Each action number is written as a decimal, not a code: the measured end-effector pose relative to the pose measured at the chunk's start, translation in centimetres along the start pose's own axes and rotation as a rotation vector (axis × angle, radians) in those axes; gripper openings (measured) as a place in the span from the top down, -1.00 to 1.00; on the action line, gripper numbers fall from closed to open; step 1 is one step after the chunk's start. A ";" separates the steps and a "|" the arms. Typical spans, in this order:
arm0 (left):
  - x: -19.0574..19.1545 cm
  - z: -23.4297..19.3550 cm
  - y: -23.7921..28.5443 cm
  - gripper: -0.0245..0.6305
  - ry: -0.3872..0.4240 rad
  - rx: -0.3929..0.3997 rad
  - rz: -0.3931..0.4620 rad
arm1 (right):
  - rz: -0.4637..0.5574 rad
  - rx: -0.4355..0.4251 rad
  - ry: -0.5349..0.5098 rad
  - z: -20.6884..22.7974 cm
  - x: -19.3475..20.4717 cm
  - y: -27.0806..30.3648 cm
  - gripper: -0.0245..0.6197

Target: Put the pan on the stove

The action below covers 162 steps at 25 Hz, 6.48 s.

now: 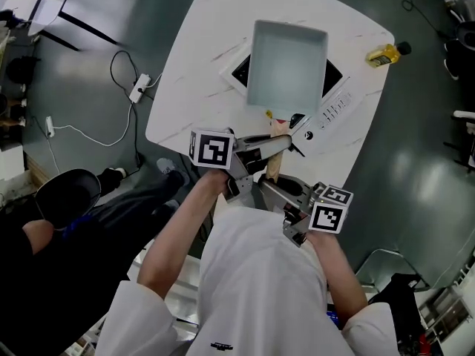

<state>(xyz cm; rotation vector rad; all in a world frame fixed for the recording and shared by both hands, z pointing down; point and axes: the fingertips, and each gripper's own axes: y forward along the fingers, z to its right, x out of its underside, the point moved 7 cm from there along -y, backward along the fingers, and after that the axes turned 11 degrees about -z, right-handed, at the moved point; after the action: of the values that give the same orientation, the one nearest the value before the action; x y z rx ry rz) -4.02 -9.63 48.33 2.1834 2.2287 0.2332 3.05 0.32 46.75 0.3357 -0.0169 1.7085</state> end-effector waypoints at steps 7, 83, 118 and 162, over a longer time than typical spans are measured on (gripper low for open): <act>-1.6 -2.7 -0.6 0.56 0.013 -0.001 -0.071 | 0.070 0.005 0.035 2.4 -0.4 2.2 0.63; 7.2 21.1 -8.3 0.93 0.910 -0.852 0.593 | 0.279 0.662 -0.823 -13.7 -6.3 -11.4 0.91; 8.6 19.6 -7.8 0.93 0.746 -0.808 0.584 | 0.209 0.756 -0.863 -14.5 -6.3 -12.2 0.91; 8.5 19.8 -6.6 0.93 0.753 -0.778 0.553 | 0.255 0.776 -0.822 -14.3 -6.4 -12.1 0.91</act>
<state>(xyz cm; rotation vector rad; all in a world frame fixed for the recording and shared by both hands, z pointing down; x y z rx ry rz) -8.60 0.61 28.79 2.3064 1.1974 1.8036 12.59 -0.96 29.45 1.6510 0.0021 1.6526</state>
